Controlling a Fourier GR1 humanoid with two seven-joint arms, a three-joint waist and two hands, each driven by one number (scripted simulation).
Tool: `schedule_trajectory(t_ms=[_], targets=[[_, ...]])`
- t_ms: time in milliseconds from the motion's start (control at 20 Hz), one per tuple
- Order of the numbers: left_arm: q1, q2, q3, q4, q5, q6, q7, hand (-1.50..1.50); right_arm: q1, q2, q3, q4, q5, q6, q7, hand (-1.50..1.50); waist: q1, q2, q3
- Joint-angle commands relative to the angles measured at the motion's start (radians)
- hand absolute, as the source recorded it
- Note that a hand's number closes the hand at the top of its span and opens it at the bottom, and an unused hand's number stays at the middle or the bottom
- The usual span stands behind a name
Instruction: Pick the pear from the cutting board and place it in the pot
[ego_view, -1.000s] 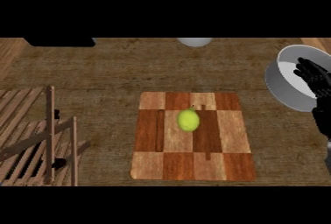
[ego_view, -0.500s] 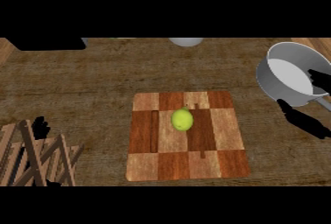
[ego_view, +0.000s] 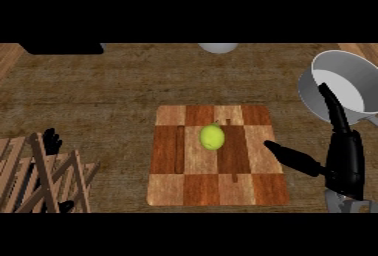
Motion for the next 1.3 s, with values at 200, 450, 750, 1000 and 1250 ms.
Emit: schedule_trajectory(t_ms=[200, 450, 750, 1000, 1250], targets=[[-0.106, -0.128, -0.082, -0.074, -0.006, 0.014, 0.003, 0.0, -0.04, -0.005, 0.177, 0.039, 0.129, 0.326, 0.404, -1.5, 0.015, 0.005, 0.009], [-0.116, -0.126, -0.085, -0.079, -0.018, -0.001, 0.028, 0.0, -0.169, 0.08, 0.234, 0.052, 0.149, 0.526, 0.719, -1.5, 0.039, 0.003, 0.013], [-0.155, -0.165, -0.081, -0.089, -0.036, 0.026, 0.055, 0.0, -0.335, 0.241, 0.237, 0.123, 0.16, 0.63, 0.924, -1.5, 0.038, 0.005, 0.018], [-0.156, -0.176, -0.075, -0.08, -0.061, 0.031, 0.049, 0.0, -0.388, 0.302, 0.197, 0.24, 0.152, 0.695, 0.958, -1.5, 0.03, 0.008, 0.018], [-0.146, -0.218, -0.08, -0.075, -0.08, 0.046, 0.046, 0.0, -0.377, 0.365, 0.192, 0.325, 0.152, 0.698, 0.947, -1.5, 0.019, 0.007, 0.019]])
